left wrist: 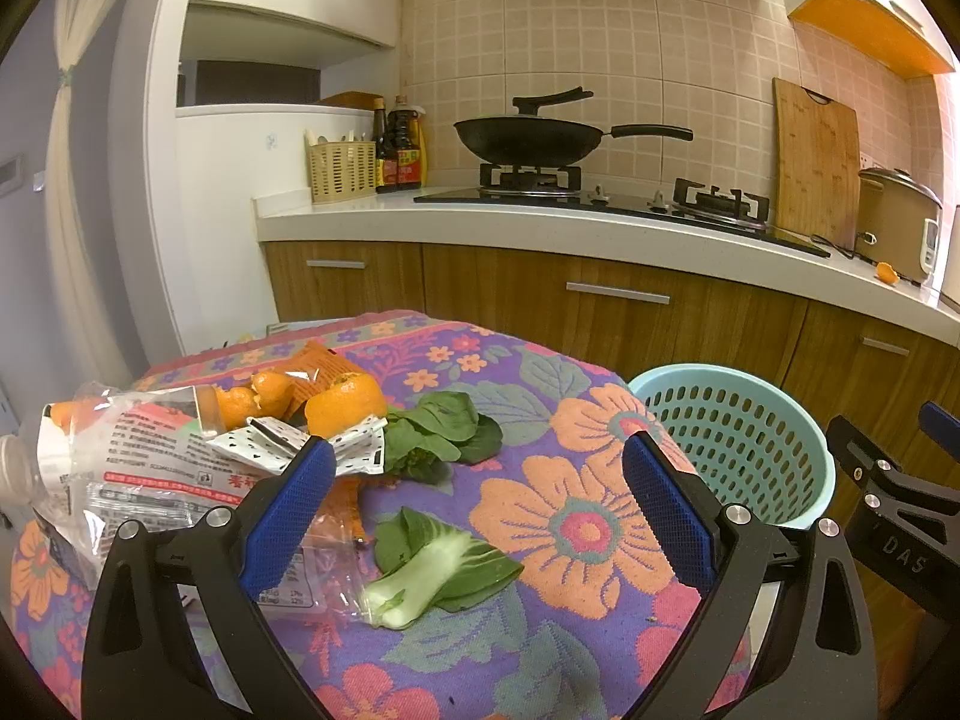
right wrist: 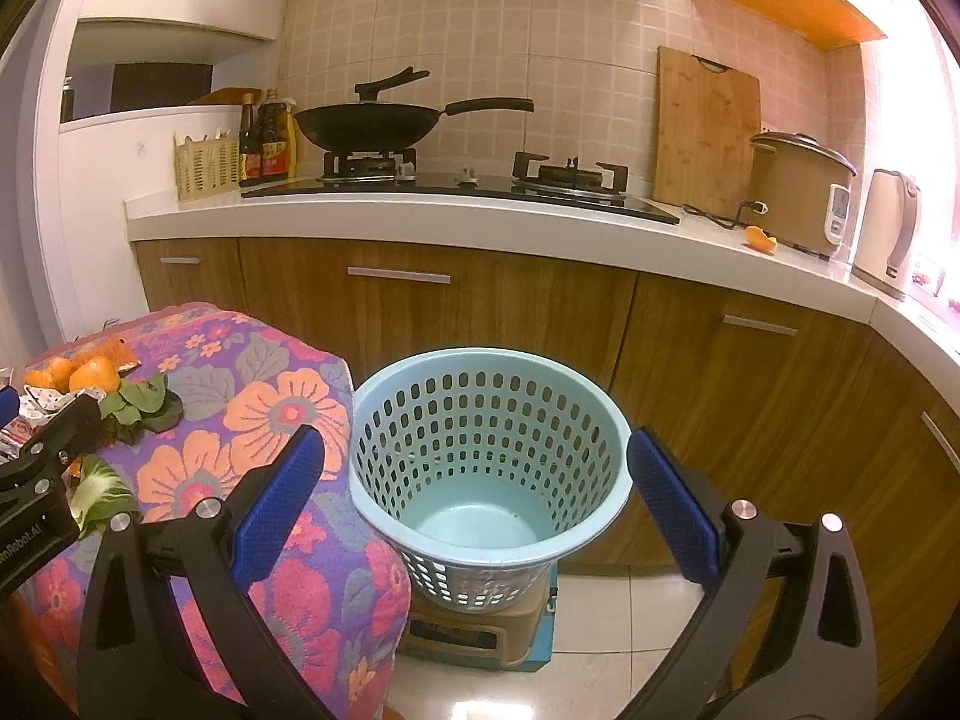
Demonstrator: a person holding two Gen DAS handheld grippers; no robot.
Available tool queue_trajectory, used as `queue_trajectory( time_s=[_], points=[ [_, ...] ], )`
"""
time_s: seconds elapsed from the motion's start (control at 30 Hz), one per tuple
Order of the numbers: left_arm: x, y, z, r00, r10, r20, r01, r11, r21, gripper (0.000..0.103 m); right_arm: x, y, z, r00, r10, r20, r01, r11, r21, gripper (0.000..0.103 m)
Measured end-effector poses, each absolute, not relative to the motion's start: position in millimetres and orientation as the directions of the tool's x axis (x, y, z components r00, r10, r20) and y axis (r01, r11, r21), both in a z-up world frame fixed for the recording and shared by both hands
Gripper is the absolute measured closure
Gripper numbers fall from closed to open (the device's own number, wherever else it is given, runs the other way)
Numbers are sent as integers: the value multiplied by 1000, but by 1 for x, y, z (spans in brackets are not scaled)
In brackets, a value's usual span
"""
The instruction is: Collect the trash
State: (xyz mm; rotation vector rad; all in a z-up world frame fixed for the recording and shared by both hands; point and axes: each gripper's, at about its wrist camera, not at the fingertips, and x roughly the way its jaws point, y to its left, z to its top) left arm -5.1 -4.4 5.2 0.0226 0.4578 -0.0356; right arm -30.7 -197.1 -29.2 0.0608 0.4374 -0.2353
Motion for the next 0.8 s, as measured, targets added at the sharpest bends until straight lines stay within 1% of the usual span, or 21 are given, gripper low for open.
queue_trajectory(
  time_s=[0.23,0.33,0.5,0.6,0.8],
  points=[
    [-9,5,10,901,-43,-432,37,999,-22,9,-30,-192,-30,890,-158,-427,186,982,24,7],
    [-16,21,13,896,-71,-437,54,997,-53,9,-28,-185,-28,898,-133,-419,153,988,14,7],
    [-29,63,22,899,-55,-434,14,995,-97,10,-25,-170,-23,915,-61,-398,70,997,9,9],
    [-36,93,25,899,3,-437,-58,992,-112,10,-24,-156,-19,921,-1,-390,5,1000,10,13],
    [-49,143,26,882,135,-451,-203,974,-105,10,-19,-117,-17,909,133,-396,-145,989,0,18]
  ],
)
